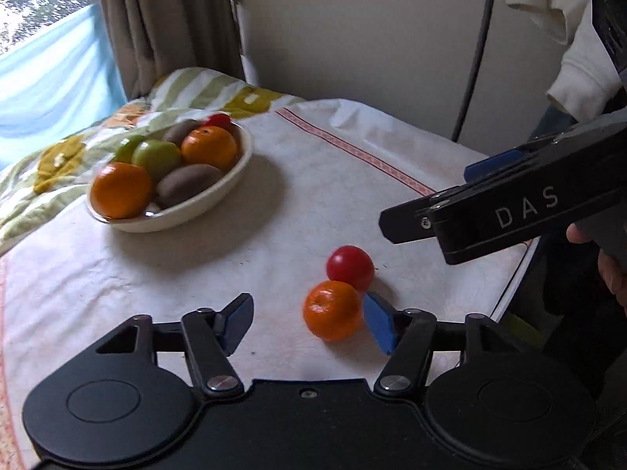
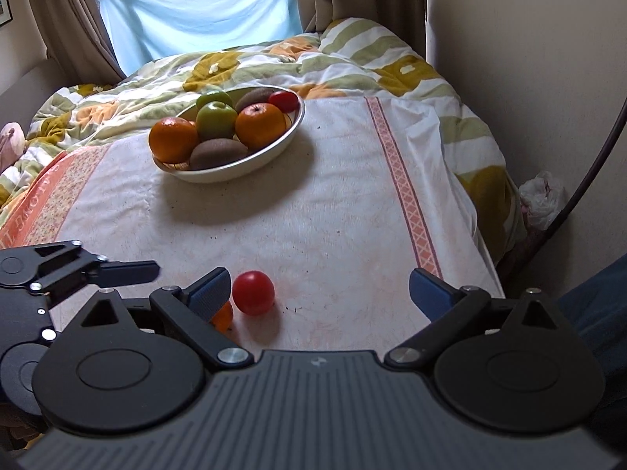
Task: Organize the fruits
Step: 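Grasp the mandarin with left gripper while right gripper grasps the red tomato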
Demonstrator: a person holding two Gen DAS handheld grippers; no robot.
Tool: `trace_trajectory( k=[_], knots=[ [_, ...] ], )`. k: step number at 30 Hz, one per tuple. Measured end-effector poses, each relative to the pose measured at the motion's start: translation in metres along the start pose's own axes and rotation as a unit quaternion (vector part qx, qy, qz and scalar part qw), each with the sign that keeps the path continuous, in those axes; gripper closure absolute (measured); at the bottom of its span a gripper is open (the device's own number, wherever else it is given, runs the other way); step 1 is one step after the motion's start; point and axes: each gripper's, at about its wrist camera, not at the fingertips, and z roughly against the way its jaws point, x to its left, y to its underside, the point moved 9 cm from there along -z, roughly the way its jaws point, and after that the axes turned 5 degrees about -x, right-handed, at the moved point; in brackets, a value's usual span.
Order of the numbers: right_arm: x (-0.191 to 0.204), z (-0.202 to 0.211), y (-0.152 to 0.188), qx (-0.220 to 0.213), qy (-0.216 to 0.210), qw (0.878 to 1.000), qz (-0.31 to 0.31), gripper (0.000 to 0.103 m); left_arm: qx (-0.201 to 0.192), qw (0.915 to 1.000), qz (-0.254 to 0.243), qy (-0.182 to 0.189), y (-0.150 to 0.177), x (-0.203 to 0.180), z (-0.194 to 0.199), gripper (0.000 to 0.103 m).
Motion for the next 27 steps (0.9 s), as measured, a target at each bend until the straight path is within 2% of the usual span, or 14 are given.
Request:
trace_trajectory(
  k=[9,13,16,19,27],
  knots=[
    [0.003,-0.012,0.006,0.017,-0.007,1.000,-0.004,0.000,0.026,0.9994,-0.002,0.024,0.007,-0.006,-0.021,0.050],
    [0.005,-0.016,0.007,0.021,-0.011,1.000,-0.003,0.001,0.025,0.9993,-0.001,0.028,0.008,-0.006,-0.021,0.062],
    [0.009,-0.017,0.008,0.024,-0.014,1.000,0.001,0.002,0.025,0.9993,-0.001,0.028,0.008,-0.006,-0.021,0.062],
    [0.012,-0.020,0.008,0.029,-0.019,0.999,0.002,0.013,0.023,0.9996,0.000,0.019,0.009,-0.004,-0.018,0.062],
    [0.021,-0.026,0.014,0.039,-0.031,0.999,0.009,0.021,0.026,0.9996,0.010,-0.008,0.015,0.012,-0.009,0.063]
  ],
)
